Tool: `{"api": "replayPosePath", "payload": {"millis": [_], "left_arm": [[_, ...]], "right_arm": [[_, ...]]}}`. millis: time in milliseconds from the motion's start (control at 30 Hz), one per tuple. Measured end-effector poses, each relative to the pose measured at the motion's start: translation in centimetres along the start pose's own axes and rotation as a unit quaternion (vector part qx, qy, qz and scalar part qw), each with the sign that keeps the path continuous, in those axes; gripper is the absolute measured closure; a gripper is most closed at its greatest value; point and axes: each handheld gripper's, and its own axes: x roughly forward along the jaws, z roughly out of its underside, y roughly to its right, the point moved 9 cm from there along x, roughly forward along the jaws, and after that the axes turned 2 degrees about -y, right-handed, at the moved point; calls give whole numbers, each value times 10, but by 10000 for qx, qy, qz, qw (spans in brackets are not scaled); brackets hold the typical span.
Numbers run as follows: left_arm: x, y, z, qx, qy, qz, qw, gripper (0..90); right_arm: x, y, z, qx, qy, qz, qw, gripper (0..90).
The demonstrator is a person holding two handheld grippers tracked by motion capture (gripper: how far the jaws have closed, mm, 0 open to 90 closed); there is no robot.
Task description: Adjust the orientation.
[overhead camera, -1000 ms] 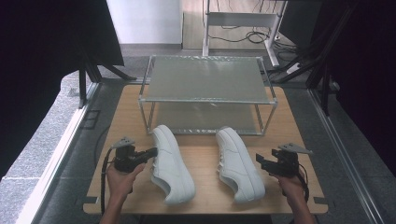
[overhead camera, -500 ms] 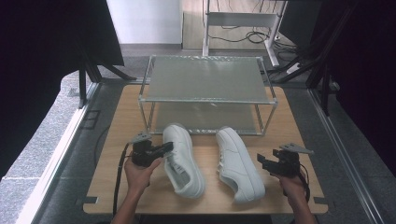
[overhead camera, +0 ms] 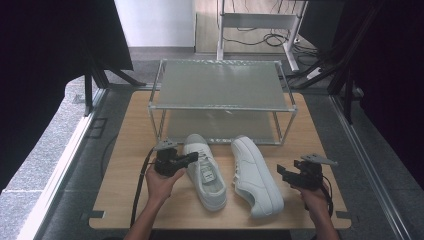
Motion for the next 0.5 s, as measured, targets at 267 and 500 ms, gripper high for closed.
{"api": "replayPosePath", "payload": {"millis": [267,500], "left_arm": [[10,31,14,212,-306,178,9992,900],[19,33,29,200,-580,160,9980,900]], "right_arm": [[0,1,2,-22,-28,12,10000,267],[2,-2,5,-70,-113,21,9999,267]]}}
